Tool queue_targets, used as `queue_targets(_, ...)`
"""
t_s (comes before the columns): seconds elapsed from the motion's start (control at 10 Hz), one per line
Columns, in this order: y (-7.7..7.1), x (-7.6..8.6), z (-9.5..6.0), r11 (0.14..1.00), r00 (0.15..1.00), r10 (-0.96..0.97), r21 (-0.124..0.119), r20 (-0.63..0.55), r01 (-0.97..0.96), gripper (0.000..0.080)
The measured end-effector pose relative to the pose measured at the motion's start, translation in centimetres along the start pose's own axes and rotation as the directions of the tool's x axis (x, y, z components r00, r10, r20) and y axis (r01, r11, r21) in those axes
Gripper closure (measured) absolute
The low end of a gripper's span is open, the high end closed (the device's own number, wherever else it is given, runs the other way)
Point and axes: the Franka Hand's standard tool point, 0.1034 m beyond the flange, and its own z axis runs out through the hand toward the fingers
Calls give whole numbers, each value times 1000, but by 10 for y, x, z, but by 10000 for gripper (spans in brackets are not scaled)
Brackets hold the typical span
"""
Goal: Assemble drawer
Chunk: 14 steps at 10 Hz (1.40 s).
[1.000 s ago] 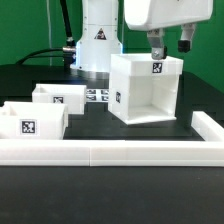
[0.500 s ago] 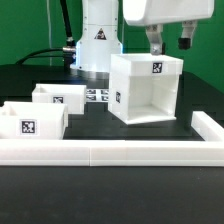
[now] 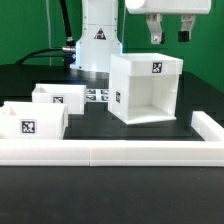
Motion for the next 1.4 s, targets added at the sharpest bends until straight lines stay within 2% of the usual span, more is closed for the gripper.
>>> queue_targets(0.3, 0, -1, 3, 998, 998, 56, 0, 21, -56, 150)
queue_targets(0.6, -32, -27, 5, 966, 964, 256, 5, 75, -257, 150)
queue_targets(0.8, -42, -43, 13, 955, 952, 296, 16, 75, -297, 150)
queue_targets(1.1, -41, -41, 13, 954, 952, 297, 18, 76, -299, 150)
queue_targets(1.2, -47, -46, 20, 940, 938, 339, 24, 77, -341, 150)
queue_targets(1.4, -69, -61, 35, 919, 916, 389, 33, 101, -393, 150)
